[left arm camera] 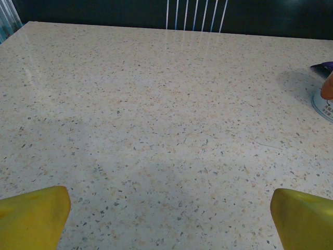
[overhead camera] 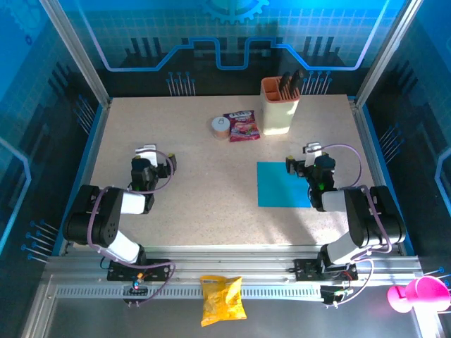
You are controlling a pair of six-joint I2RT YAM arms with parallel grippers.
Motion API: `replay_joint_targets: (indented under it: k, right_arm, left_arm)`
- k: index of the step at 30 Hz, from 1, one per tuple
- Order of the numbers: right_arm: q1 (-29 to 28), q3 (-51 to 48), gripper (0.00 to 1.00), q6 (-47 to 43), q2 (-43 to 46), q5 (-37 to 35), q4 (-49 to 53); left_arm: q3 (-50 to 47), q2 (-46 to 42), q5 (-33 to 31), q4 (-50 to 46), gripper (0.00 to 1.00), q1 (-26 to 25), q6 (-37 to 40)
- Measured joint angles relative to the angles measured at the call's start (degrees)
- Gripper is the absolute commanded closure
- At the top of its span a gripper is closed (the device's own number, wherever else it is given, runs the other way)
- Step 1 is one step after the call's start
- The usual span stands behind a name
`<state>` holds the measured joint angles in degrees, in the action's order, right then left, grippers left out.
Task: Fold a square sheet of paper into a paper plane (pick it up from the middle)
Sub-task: Move the paper to the center of the table.
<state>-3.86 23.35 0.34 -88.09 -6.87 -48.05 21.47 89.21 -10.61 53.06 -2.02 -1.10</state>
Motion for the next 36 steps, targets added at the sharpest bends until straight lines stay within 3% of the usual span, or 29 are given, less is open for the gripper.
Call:
replay_joint_targets:
  k: [32,36]
  right_arm:
    - [0.0,0.0,0.01,0.0,0.0,0.0,0.0]
    - [0.0,0.9,0.01,0.1,5.0,-0.9,7.5]
  left_arm:
    - [0.0,0.0,0.0,-0.2,0.0,0.0,0.0]
    - [1.6,-3.4,-2.3,-7.0,0.0,-1.1,0.2]
